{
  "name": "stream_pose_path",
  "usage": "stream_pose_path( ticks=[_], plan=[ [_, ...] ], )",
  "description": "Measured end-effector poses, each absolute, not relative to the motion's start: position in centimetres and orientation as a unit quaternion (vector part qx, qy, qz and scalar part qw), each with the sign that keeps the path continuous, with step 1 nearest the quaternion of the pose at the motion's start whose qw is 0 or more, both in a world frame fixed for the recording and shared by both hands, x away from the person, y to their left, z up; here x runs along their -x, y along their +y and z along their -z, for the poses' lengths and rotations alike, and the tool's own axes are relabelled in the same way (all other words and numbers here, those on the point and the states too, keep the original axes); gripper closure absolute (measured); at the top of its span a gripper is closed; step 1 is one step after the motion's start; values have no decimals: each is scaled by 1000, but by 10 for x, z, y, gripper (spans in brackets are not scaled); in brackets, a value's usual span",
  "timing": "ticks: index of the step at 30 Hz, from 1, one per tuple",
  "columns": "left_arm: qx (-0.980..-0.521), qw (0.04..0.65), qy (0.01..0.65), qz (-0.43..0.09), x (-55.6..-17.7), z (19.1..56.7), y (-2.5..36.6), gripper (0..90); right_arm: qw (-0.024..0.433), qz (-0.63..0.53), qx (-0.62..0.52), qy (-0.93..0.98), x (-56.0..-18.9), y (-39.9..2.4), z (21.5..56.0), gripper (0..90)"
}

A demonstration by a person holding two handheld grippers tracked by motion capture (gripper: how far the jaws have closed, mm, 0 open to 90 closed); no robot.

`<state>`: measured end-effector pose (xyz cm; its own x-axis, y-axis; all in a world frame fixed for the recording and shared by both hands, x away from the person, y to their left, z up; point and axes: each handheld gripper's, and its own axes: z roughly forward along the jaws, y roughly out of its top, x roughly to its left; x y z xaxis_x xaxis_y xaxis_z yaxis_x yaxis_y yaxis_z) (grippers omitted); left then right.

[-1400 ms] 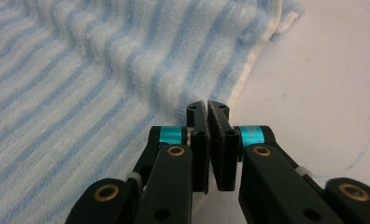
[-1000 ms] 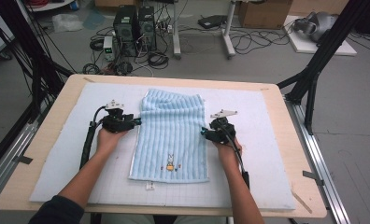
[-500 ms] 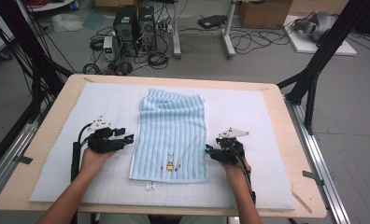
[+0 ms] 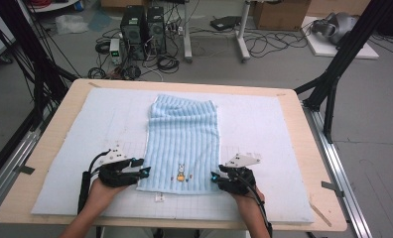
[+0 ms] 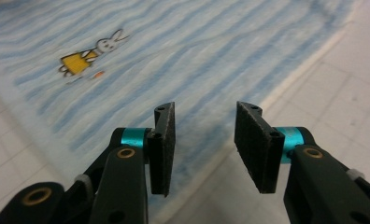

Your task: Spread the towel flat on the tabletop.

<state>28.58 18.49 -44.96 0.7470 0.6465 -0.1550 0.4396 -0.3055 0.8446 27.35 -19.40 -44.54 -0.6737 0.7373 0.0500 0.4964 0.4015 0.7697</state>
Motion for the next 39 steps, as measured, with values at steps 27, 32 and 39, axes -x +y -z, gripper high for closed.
stream_pose_path(
  ticks=[27, 32, 39],
  plan=[
    [-861, 434, 260, -47, -238, 446, 183, 871, 73, -370, -292, 879, -220, -199, 439, 859],
    [-854, 451, 255, -39, -223, 441, 195, 859, 62, -380, -277, 880, -210, -197, 434, 697],
    [-805, 505, 301, -78, -238, 426, 204, 573, 84, -431, -309, 844, -240, -169, 429, 556]
  ],
)
